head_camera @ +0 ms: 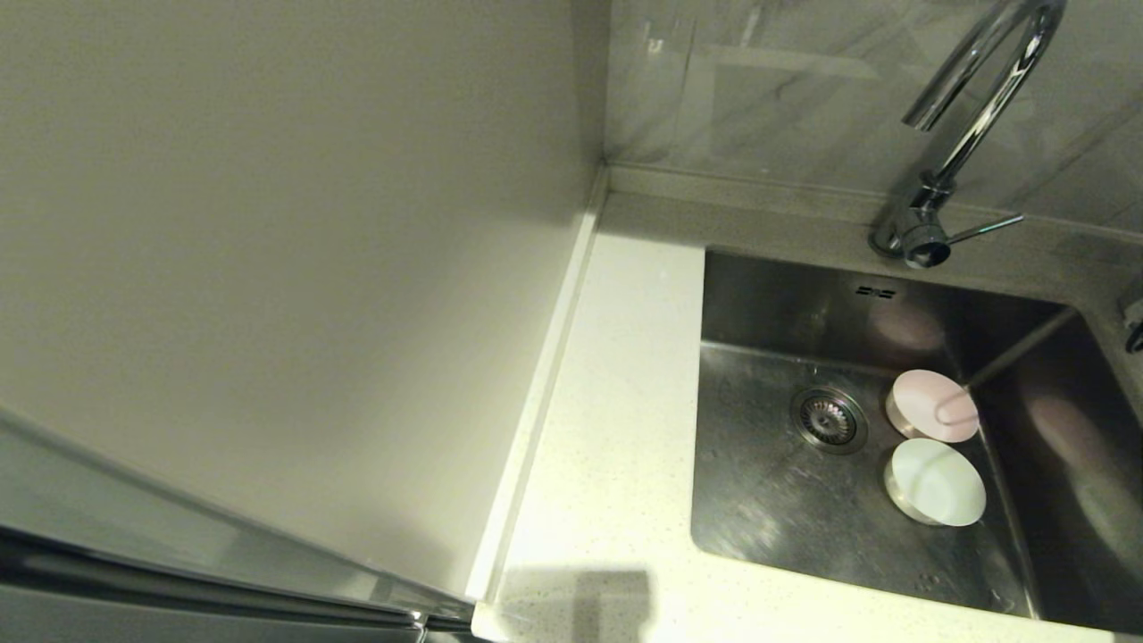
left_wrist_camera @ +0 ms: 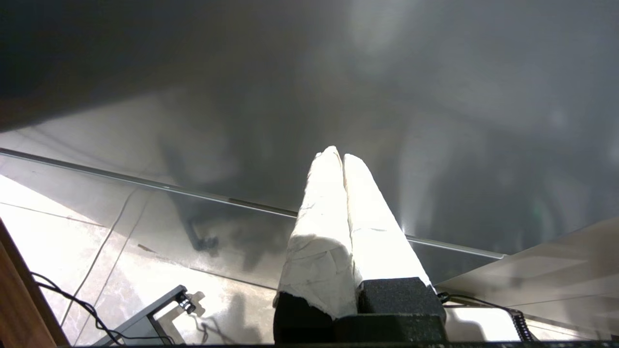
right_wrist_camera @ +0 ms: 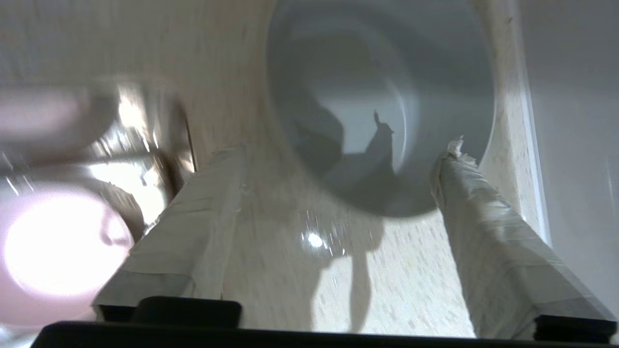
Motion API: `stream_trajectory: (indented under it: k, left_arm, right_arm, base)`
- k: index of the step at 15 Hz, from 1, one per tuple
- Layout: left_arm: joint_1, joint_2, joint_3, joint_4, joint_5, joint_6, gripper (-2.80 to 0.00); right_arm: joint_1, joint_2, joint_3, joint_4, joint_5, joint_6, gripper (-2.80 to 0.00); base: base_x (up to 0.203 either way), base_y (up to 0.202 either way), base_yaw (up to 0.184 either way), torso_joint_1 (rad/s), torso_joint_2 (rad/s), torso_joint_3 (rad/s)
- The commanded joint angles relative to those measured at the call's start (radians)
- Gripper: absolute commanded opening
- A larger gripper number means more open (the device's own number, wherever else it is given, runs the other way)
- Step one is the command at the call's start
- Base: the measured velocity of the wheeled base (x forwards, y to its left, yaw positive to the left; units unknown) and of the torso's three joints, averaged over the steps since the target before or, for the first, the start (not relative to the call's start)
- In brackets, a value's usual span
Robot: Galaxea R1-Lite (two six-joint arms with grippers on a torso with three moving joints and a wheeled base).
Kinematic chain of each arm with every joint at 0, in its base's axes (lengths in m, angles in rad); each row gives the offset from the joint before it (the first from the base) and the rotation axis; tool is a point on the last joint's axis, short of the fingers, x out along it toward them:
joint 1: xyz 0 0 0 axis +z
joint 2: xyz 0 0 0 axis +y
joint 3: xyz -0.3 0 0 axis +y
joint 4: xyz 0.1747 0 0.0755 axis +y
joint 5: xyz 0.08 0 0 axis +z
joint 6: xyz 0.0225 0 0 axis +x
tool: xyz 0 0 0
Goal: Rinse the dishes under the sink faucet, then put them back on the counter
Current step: Put a bowl into the sink
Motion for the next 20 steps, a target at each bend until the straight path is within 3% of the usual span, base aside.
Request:
stream_trajectory:
  k: [1, 6, 7, 8, 20]
  left_arm:
    - [0.000, -0.005, 0.000, 0.000, 0.001, 0.000, -2.80]
    - [0.000, -0.003, 0.000, 0.000, 0.001, 0.000, -2.80]
    - [-0.001, -0.003, 0.000, 0.000, 0.001, 0.000, -2.80]
    - [0.000, -0.003, 0.000, 0.000, 0.001, 0.000, -2.80]
    - [-0.001, -0.003, 0.000, 0.000, 0.001, 0.000, -2.80]
  right_arm:
    - [0.002, 0.033, -0.039, 0.000, 0.001, 0.017, 0.00]
    - [0.002, 0.046, -0.047, -0.020, 0.006, 0.017, 0.00]
    - [0.002, 0.046, -0.047, -0.020, 0.006, 0.017, -0.91]
    - [0.002, 0.044, -0.042, -0.020, 0.006, 0.016, -2.80]
    - [-0.021, -0.025, 0.034, -0.011, 0.005, 0.002, -2.80]
  base:
    - [0.000, 0.000, 0.000, 0.000, 0.00, 0.000]
    - [0.000, 0.000, 0.000, 0.000, 0.00, 0.000]
    - [0.000, 0.000, 0.000, 0.000, 0.00, 0.000]
    - [0.000, 0.000, 0.000, 0.000, 0.00, 0.000]
    - [0.000, 0.000, 0.000, 0.000, 0.00, 0.000]
